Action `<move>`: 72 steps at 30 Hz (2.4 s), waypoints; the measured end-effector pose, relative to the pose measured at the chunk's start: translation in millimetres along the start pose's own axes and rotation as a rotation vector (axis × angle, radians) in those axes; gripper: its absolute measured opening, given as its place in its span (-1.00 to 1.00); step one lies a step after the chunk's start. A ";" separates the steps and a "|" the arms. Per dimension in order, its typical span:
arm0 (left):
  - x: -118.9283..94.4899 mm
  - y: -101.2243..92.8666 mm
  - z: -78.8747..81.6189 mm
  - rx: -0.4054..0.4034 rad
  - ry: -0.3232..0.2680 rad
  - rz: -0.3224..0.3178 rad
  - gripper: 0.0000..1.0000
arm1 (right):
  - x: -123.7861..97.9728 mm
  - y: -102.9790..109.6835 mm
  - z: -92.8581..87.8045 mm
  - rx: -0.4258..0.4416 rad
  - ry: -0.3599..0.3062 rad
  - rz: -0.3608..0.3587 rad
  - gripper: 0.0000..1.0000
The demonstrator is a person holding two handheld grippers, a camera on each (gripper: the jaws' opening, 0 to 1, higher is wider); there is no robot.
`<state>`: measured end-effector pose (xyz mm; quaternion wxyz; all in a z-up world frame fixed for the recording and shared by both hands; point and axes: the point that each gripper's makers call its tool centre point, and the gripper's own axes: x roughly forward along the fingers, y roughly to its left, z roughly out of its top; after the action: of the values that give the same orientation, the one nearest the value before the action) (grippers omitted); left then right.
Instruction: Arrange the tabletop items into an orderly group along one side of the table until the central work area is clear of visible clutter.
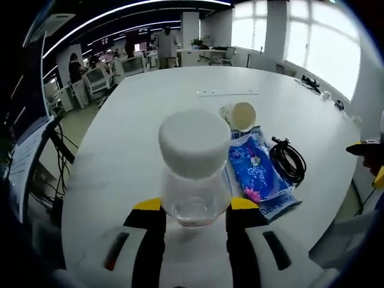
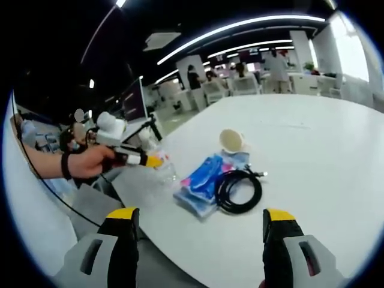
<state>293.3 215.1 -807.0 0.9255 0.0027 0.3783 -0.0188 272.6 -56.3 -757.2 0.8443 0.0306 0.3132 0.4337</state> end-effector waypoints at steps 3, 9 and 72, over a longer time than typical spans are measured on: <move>-2.3 -3.3 -0.7 0.003 -0.004 -0.003 -0.25 | 0.0 0.1 -0.1 0.002 0.000 -0.001 0.73; -1.5 -4.4 0.2 -0.002 -0.030 -0.016 -0.22 | 0.1 2.0 -0.7 0.003 0.001 0.000 0.73; 8.1 23.2 22.7 -0.076 -0.142 -0.073 -0.25 | 2.8 9.4 -2.1 -0.003 0.040 -0.015 0.72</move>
<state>315.8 237.6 -796.7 0.9481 -0.0475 0.3121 -0.0385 265.9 -48.7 -757.3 0.8411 0.0181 0.3297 0.4284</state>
